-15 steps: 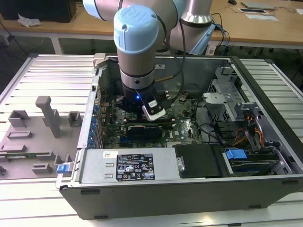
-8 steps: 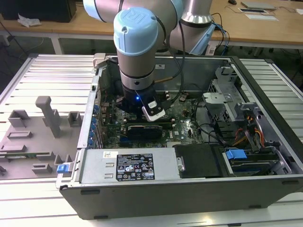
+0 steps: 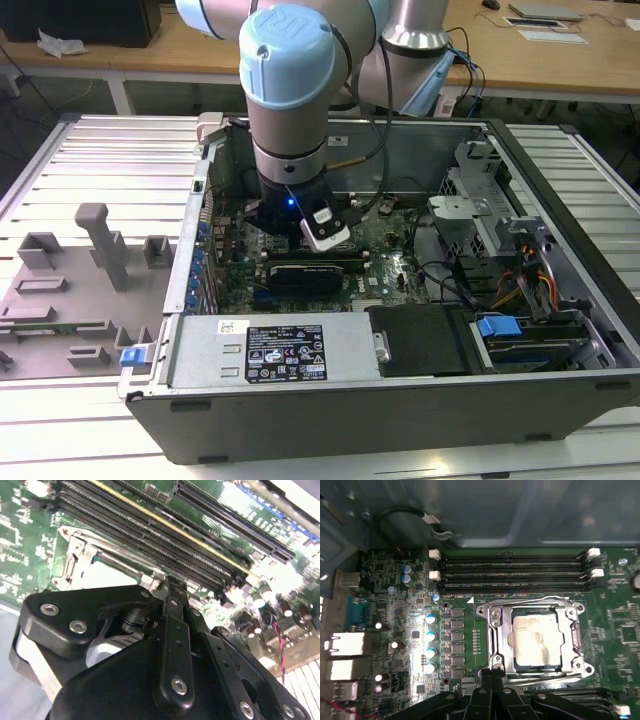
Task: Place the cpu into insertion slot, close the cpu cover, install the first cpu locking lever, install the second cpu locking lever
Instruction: 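Install the second cpu locking lever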
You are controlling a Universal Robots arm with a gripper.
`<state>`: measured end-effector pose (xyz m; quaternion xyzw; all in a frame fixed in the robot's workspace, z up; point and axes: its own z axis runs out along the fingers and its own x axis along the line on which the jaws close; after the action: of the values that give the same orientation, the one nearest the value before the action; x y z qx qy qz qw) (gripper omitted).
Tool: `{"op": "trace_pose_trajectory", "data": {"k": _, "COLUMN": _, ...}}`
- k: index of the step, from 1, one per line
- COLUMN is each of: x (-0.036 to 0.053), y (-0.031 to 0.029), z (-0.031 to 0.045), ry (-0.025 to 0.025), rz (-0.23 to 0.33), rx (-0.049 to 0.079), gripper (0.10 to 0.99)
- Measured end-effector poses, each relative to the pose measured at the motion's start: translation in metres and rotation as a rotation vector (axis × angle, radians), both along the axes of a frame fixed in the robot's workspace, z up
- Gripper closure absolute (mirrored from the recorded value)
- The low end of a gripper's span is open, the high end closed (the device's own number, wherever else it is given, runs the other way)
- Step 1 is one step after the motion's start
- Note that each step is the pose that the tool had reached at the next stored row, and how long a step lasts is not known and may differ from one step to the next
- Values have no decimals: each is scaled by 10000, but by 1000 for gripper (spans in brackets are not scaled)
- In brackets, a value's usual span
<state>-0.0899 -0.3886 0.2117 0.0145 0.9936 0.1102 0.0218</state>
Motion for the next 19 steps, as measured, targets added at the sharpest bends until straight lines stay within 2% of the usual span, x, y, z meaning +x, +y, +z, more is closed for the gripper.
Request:
{"op": "trace_pose_trajectory", "data": {"k": 1, "x": -1, "y": 1, "z": 58, "ry": 0, "rz": -2, "rx": -28, "gripper": 980}}
{"op": "trace_pose_trajectory", "data": {"k": 2, "x": 1, "y": 3, "z": 113, "ry": -1, "rz": -2, "rx": -170, "gripper": 980}}
{"op": "trace_pose_trajectory", "data": {"k": 3, "x": 7, "y": 3, "z": 137, "ry": -1, "rz": -4, "rx": -287, "gripper": 980}}
{"op": "trace_pose_trajectory", "data": {"k": 4, "x": 12, "y": 3, "z": 145, "ry": 0, "rz": -7, "rx": -347, "gripper": 980}}
{"op": "trace_pose_trajectory", "data": {"k": 7, "x": 90, "y": 3, "z": 152, "ry": 2, "rz": -24, "rx": -382, "gripper": 980}}
{"op": "trace_pose_trajectory", "data": {"k": 12, "x": 286, "y": 3, "z": 152, "ry": 6, "rz": -35, "rx": -381, "gripper": 980}}
{"op": "trace_pose_trajectory", "data": {"k": 14, "x": 316, "y": 11, "z": 152, "ry": 5, "rz": -35, "rx": -394, "gripper": 980}}
{"op": "trace_pose_trajectory", "data": {"k": 19, "x": 357, "y": 119, "z": 151, "ry": 4, "rz": -36, "rx": -605, "gripper": 980}}
